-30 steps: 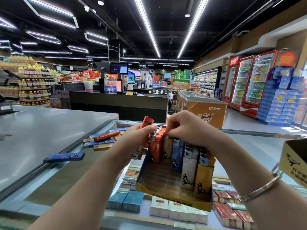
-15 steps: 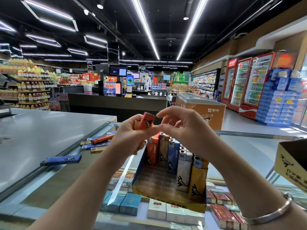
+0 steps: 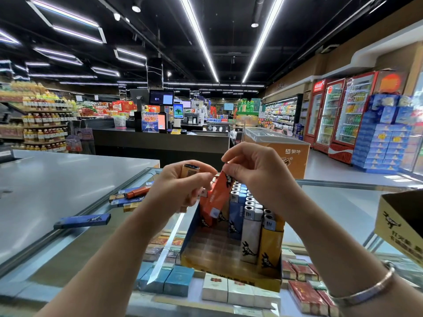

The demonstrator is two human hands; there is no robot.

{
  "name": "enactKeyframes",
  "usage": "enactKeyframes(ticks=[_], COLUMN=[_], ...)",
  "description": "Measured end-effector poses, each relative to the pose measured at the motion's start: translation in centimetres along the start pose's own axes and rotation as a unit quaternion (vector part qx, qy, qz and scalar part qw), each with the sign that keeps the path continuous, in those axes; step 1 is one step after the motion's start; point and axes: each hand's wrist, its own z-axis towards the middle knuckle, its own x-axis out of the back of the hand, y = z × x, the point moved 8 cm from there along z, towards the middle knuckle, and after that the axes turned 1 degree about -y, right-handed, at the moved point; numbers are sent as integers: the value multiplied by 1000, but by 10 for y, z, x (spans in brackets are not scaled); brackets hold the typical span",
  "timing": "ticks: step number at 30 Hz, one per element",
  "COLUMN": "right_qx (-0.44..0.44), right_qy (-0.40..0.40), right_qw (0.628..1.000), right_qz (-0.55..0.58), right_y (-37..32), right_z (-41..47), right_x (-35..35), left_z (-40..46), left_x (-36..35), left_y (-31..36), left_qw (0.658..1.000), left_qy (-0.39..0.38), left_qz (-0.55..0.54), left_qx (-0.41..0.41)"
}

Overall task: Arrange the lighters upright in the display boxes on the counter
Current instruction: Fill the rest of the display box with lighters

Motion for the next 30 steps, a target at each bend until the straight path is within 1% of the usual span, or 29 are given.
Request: enactKeyframes(ticks=[2, 3, 6, 8, 10, 12, 14, 17, 19, 21, 23, 25, 28, 30], right_qx=[1, -1, -20, -38, -52, -56, -27, 37, 65, 83, 76, 52, 16, 9], right_qy=[13, 27, 82, 105, 96, 64, 18, -55, -66, -63, -49, -28, -18, -26], right_qw=[1000, 1000, 995, 988, 983, 985, 997, 994, 985, 982, 988, 995, 999, 999], right_qz=[-18, -14, 48, 105, 146, 148, 66, -85, -143, -156, -122, -80, -35, -18], right_y=[-1, 0, 4, 8, 9, 8, 2, -11, -15, -19, -18, -15, -8, -6], right_z=[0, 0, 0, -1, -2, -2, -1, -4, -5, -6, -5, -4, -3, -2], right_x=[1, 4, 17, 22, 21, 16, 9, -9, -16, -17, -10, -2, 0, -3], left_z=[-2, -2, -1, 0, 0, 0, 2, 1, 0, 1, 3, 4, 1, -3], left_x=[-9, -11, -2, 7, 12, 15, 18, 12, 8, 10, 18, 21, 14, 10], left_y=[1, 1, 0, -4, -9, -9, -8, 0, 2, 0, -7, -17, -34, -43], left_qw=[999, 999, 999, 998, 997, 994, 991, 995, 997, 996, 993, 991, 987, 978], left_qy=[-34, -38, 16, 54, 70, 74, 72, 46, 36, 53, 87, 88, 6, -52], left_qz=[8, 18, 30, 15, -27, -78, -112, -85, -63, -68, -80, -77, -22, -2], left_qx=[8, 6, -4, 13, 37, 38, 24, -11, -22, -20, 7, 62, 162, 200])
